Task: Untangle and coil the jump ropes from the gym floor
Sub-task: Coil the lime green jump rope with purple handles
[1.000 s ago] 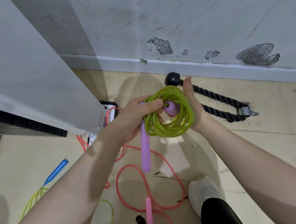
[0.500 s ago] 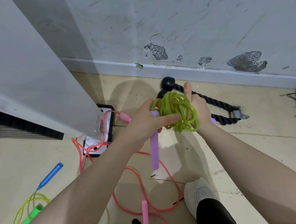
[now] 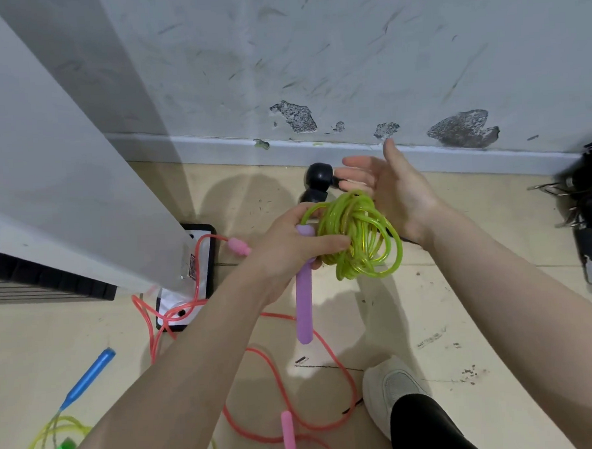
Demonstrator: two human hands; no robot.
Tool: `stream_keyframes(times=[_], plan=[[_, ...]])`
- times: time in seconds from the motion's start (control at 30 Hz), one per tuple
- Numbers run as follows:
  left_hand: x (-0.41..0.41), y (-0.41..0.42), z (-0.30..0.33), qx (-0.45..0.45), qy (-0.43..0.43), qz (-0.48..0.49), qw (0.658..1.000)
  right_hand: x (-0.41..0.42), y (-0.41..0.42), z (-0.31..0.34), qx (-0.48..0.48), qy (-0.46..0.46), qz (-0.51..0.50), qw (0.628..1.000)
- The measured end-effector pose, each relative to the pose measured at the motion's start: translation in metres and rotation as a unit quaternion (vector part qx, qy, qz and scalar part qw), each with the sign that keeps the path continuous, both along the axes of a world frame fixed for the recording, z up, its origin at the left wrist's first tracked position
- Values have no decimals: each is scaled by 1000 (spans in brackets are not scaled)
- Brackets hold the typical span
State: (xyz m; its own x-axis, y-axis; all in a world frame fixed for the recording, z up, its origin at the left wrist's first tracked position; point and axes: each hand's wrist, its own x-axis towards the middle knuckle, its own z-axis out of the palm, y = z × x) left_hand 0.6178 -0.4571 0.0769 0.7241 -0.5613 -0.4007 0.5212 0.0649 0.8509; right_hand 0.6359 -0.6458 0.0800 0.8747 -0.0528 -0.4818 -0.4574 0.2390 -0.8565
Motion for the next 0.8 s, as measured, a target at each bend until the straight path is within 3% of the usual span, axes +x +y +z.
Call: stream_keyframes(times=[0.13,0.27,0.53,0.67,0.8], plan=[[8,4,14,-22,-7,-9,1000,-10,4,46,-104,-114,273,950],[17,5,44,-32,-21,-4,999,-11,7,80,-239,-122,361,893],[57,-38,123,-136,-31,-28,990,1,-27,153,-288,-206,236,905],[72,-69,187,-189,18,-49,981,8,-52,214,-322,-256,159,897],[88,-102,265,-134,-81,-37,987,14,-75,283,-357,-307,78,879]])
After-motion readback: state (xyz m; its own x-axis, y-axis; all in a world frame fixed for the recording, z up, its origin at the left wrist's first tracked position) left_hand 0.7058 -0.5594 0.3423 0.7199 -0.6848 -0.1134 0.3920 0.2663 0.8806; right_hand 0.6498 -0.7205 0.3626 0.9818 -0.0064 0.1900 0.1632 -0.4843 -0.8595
